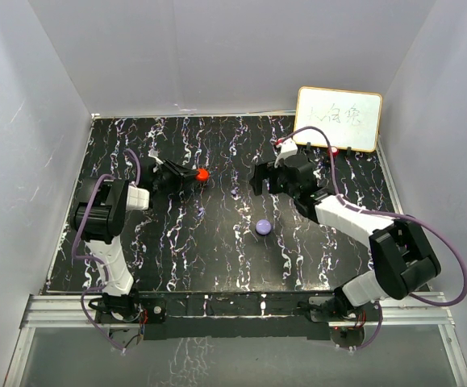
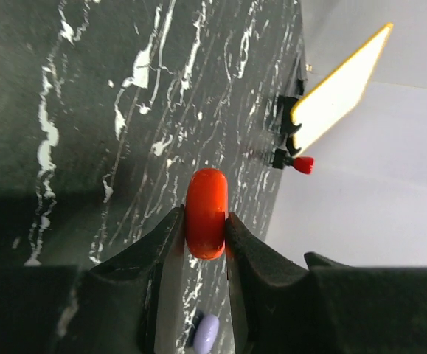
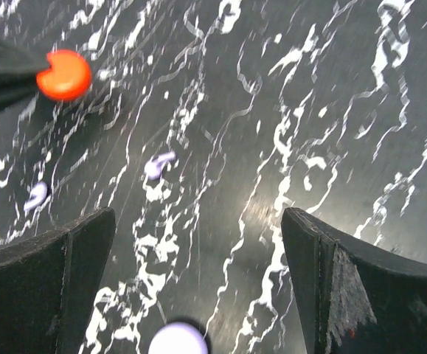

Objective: Insert the wireless bluetooth earbuds into the charging case
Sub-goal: Close the charging case, then place the charging case at the center of the board, then pick up the charging case at the center of the board.

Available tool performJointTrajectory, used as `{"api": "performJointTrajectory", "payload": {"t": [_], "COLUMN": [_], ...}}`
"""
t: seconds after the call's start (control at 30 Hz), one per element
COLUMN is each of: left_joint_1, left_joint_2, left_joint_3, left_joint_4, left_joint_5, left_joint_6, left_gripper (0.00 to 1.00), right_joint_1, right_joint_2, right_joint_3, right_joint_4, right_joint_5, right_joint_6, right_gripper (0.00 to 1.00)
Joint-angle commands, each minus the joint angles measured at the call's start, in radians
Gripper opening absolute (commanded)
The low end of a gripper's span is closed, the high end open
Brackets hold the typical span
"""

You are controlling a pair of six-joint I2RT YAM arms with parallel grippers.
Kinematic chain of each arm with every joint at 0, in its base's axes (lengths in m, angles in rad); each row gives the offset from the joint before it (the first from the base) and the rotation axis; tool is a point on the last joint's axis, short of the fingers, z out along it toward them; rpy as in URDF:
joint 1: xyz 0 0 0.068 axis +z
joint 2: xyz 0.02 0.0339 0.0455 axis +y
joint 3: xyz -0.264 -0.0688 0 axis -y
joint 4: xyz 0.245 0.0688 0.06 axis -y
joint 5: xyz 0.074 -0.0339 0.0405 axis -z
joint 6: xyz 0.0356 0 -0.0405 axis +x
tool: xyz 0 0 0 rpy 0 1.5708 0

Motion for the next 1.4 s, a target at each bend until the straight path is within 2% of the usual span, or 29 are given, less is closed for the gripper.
{"api": "performJointTrajectory", "payload": {"t": [0.0,0.27,0.33,0.53,0.77,0.9,1.13,1.37], "left_joint_1": [0.015,0.026,0.029,0.044,0.056,0.065,0.065,0.064], "left_joint_2": [-0.054,-0.038,-0.034,-0.041,-0.063,-0.146,-0.371,-0.520], "left_joint_3": [0.050,0.102,0.108,0.115,0.114,0.094,0.062,0.001], "left_joint_4": [-0.118,-0.202,-0.213,-0.252,-0.286,-0.324,-0.447,-0.497], "left_joint_5": [-0.023,-0.058,-0.060,-0.066,-0.073,-0.108,-0.158,-0.146], "left_joint_6": [0.106,0.180,0.190,0.220,0.245,0.267,0.338,0.359], "left_gripper": [0.00,0.00,0.06,0.35,0.50,0.58,0.61,0.63], "right_joint_1": [0.002,0.025,0.046,0.116,0.180,0.212,0.249,0.269], "right_joint_2": [-0.015,-0.113,-0.120,-0.149,-0.154,-0.128,-0.052,0.015], "right_joint_3": [0.019,-0.089,-0.100,-0.155,-0.193,-0.188,-0.172,-0.147], "right_joint_4": [-0.107,-0.176,-0.207,-0.238,-0.272,-0.291,-0.298,-0.302], "right_joint_5": [-0.088,-0.132,-0.124,-0.094,-0.003,0.046,0.117,0.188], "right_joint_6": [0.039,0.087,0.096,0.131,0.162,0.167,0.171,0.172], "right_gripper": [0.94,0.93,0.92,0.92,0.91,0.91,0.87,0.84]}}
